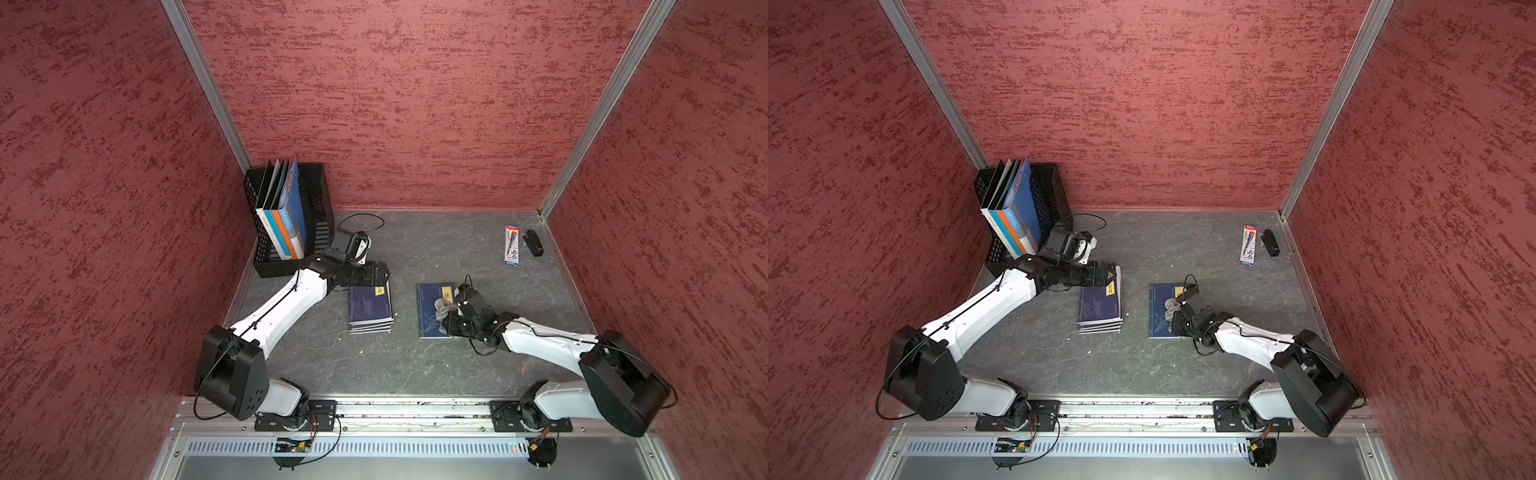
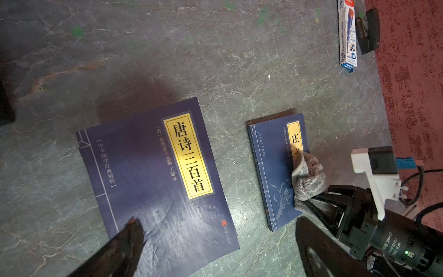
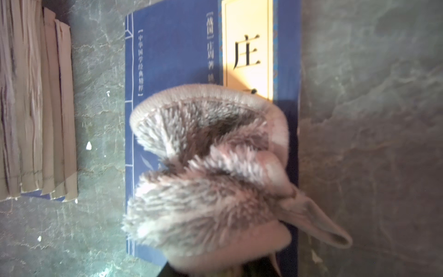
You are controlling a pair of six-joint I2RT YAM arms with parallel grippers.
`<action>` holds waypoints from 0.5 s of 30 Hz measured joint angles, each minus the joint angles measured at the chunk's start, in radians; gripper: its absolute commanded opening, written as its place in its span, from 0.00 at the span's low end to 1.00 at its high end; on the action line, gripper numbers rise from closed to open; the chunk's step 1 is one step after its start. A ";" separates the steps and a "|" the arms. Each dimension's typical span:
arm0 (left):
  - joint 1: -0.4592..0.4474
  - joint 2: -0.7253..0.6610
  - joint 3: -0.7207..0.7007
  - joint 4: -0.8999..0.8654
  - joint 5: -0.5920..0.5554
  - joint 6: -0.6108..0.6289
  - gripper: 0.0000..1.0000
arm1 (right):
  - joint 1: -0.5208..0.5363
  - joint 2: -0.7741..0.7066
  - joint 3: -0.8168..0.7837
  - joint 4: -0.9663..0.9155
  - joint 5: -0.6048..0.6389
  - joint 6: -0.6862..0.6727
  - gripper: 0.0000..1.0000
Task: Wipe the cover of the book
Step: Wipe the dirt from the cover of the book, then place the cleaning item at the center of the board.
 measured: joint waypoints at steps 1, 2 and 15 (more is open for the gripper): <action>0.000 0.005 0.000 0.000 0.000 0.000 1.00 | 0.001 -0.007 -0.005 0.000 -0.001 0.006 0.28; 0.000 0.007 0.000 0.000 0.000 0.000 1.00 | 0.003 -0.013 -0.009 -0.001 -0.002 0.010 0.28; -0.040 0.014 0.000 0.000 -0.003 -0.005 1.00 | -0.088 0.107 0.152 -0.104 0.030 -0.068 0.29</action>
